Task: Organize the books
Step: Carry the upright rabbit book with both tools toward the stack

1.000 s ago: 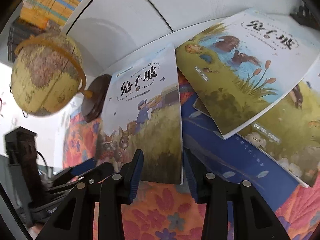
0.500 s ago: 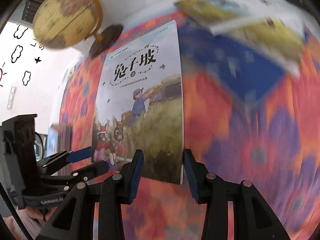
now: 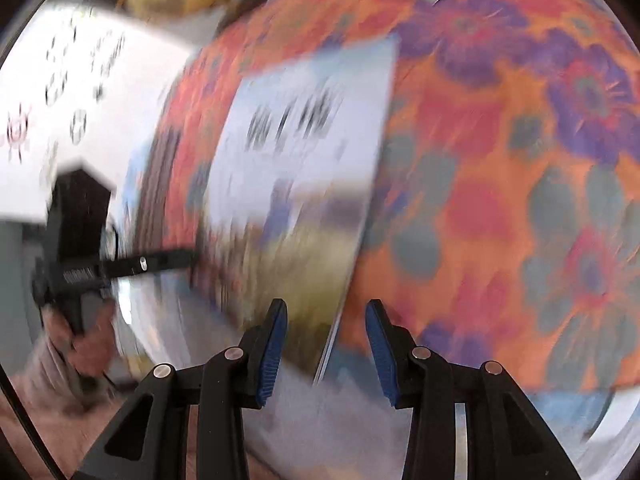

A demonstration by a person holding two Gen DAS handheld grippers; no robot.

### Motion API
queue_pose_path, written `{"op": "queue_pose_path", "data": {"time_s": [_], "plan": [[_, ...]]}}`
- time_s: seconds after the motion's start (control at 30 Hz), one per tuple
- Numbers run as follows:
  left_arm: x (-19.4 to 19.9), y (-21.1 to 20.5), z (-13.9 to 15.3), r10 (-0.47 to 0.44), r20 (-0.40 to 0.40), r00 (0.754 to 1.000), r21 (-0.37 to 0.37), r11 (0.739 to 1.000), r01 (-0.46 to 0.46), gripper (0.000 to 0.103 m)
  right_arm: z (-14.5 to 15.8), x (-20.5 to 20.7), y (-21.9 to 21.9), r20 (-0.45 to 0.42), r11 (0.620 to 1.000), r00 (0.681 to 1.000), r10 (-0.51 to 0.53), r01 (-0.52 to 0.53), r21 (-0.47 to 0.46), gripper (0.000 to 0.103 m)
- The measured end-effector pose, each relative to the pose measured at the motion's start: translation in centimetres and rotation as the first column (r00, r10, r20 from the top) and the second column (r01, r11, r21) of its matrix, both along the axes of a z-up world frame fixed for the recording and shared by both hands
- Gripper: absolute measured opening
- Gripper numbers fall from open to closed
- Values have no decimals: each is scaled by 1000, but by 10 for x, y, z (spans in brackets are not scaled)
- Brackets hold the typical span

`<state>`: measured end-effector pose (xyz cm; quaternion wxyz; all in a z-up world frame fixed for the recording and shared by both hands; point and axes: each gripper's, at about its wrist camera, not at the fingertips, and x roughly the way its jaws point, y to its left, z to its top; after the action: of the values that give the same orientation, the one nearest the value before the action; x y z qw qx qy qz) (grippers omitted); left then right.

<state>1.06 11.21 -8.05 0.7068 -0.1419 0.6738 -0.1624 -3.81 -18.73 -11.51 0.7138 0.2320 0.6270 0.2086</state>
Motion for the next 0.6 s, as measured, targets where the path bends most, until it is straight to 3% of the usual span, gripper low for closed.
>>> {"op": "queue_pose_path", "data": {"time_s": [0.13, 0.33, 0.43, 0.6], "plan": [[22, -7, 1, -49, 23, 999, 35, 998, 48, 62, -14, 23, -9, -34, 993, 999, -41, 44, 110, 40], [28, -35, 2, -156, 90, 984, 71, 986, 150, 61, -16, 23, 5, 3, 985, 999, -34, 33, 167, 41], [30, -48, 0, -168, 93, 981, 43, 985, 165, 61, -17, 30, 15, 16, 984, 1000, -23, 20, 179, 41], [29, -63, 2, -216, 110, 970, 125, 971, 202, 61, -17, 32, 12, 24, 983, 1000, -19, 14, 182, 41]]}}
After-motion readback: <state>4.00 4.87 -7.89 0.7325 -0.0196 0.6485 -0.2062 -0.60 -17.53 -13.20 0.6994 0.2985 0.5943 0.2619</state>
